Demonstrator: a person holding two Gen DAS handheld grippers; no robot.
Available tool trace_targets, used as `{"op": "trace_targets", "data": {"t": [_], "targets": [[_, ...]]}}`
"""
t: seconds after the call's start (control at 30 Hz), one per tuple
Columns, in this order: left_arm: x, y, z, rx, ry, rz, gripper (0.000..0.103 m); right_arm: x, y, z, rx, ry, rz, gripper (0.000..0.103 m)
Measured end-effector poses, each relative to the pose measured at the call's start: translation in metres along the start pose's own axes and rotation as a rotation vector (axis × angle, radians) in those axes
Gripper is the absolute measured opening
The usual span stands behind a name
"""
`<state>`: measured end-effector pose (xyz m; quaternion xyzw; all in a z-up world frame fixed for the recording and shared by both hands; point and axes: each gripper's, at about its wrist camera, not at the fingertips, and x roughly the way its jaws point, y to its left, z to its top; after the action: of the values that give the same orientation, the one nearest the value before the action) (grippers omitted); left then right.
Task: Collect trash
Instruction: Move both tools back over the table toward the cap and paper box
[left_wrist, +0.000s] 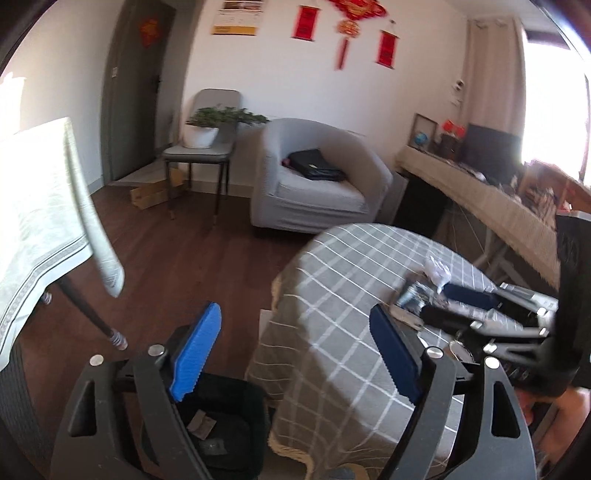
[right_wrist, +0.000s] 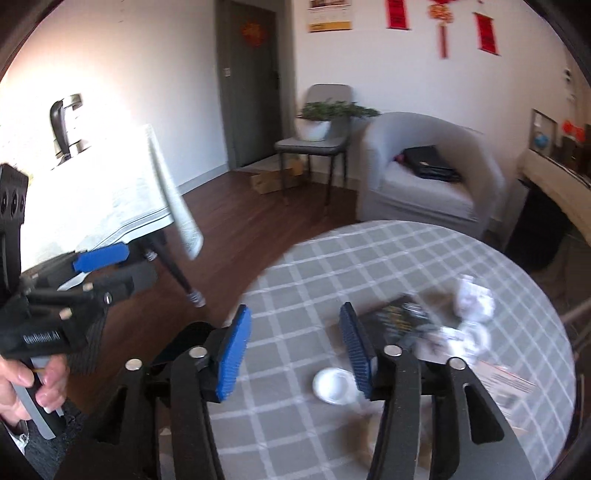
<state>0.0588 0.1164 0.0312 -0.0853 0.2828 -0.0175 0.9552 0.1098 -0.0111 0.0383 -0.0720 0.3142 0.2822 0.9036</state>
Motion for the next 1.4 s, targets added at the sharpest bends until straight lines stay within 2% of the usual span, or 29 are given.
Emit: {"op": "trace_targets", "data": {"t": [0.13, 0.33, 0.7, 0.9, 0.97, 1.03, 1.13, 1.27, 1.4], "targets": [[0.018, -0.026, -0.006, 0.042, 0.029, -0.029, 0.087, -0.018, -0.029, -0.009, 0.033, -0.012, -0.051, 0.062], [0.049, -0.062, -0.017, 0.103, 0.093, -0.074, 0.087, -0.036, -0.08, -0.033, 0.122, -0.007, -0.118, 0.065], [0.094, -0.118, -0.037, 0.204, 0.179, -0.069, 0.084, -0.058, -0.124, -0.052, 0.181, 0.01, -0.174, 0.07], [0.109, -0.122, -0.041, 0.193, 0.218, -0.058, 0.076, -0.06, -0.138, -0.061, 0.206, 0.034, -0.157, 0.075], [0.114, -0.124, -0.043, 0.198, 0.229, -0.06, 0.068, -0.057, -0.139, -0.062, 0.208, 0.046, -0.152, 0.076], [0.118, -0.126, -0.044, 0.214, 0.241, -0.05, 0.061, -0.054, -0.138, -0.063, 0.207, 0.055, -0.159, 0.082], [0.119, -0.128, -0.047, 0.229, 0.235, -0.038, 0.059, -0.049, -0.138, -0.061, 0.221, 0.059, -0.153, 0.085], [0.118, -0.129, -0.047, 0.232, 0.228, -0.041, 0.039, -0.04, -0.136, -0.06, 0.233, 0.077, -0.153, 0.086], [0.116, -0.125, -0.045, 0.217, 0.23, -0.061, 0.033, -0.029, -0.132, -0.059, 0.231, 0.103, -0.174, 0.086]]}}
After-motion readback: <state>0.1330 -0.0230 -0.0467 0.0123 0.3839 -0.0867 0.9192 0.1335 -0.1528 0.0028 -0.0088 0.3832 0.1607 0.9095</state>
